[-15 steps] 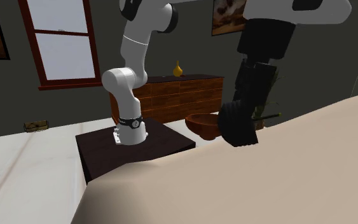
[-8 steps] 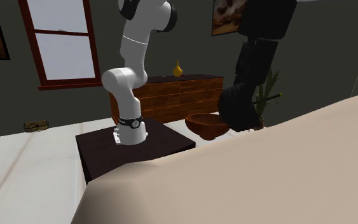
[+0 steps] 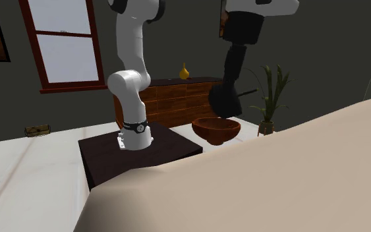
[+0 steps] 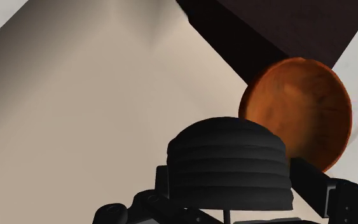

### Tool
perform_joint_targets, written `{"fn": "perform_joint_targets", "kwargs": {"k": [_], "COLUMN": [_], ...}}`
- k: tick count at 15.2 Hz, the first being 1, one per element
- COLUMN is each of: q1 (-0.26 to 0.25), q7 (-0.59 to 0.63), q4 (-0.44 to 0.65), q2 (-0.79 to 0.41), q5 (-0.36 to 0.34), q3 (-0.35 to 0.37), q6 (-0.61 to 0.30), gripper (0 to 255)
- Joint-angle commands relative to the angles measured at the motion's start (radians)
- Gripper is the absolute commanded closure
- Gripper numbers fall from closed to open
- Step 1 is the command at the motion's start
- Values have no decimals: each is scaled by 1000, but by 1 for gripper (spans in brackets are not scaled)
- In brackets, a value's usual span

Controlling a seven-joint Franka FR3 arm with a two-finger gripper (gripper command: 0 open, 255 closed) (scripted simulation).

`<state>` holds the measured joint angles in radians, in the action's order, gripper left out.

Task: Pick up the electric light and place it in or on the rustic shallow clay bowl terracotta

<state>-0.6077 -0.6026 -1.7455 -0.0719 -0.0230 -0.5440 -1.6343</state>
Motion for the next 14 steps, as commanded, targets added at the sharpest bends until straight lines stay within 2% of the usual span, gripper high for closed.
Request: {"fn": "perform_joint_targets", "kwargs": {"k": [1,5,10,14], "q1": [-33,-68,-97,-94], "q7": [64,174,319,318], "q4": [-98,-248,-424,-472], "q2": [89,238,421,415], "q5": [-37,-86,-112,-114], "q3": [21,75,166,162], "q6": [-20,-31,-24,-79], "gripper": [255,255,255,255]}}
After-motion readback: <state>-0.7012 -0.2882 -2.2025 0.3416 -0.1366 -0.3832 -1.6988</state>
